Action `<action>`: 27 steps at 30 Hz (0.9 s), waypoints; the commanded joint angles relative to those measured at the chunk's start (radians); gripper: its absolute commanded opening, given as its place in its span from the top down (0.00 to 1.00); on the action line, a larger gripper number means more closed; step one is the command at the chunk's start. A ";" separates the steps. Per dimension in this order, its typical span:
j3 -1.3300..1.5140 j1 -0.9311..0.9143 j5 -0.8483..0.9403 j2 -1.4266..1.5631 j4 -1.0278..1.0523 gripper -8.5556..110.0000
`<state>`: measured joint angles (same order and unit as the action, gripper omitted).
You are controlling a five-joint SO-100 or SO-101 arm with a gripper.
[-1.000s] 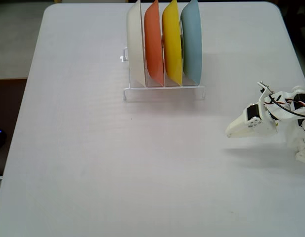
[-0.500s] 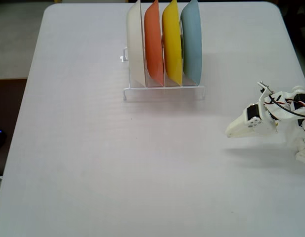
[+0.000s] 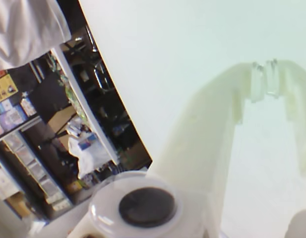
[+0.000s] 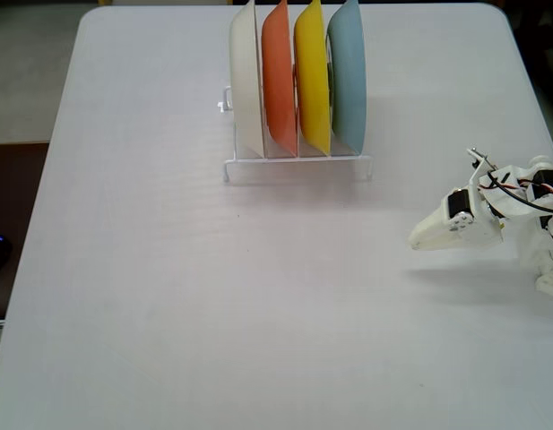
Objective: Could you take three plates?
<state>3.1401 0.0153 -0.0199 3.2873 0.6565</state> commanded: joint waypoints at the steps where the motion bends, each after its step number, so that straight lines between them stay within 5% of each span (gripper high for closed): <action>1: -0.002 -0.002 0.006 0.023 -0.014 0.93; 27: -0.049 -0.002 -0.037 0.023 -0.012 0.93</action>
<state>3.1401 0.0153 -0.0476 3.2873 0.6565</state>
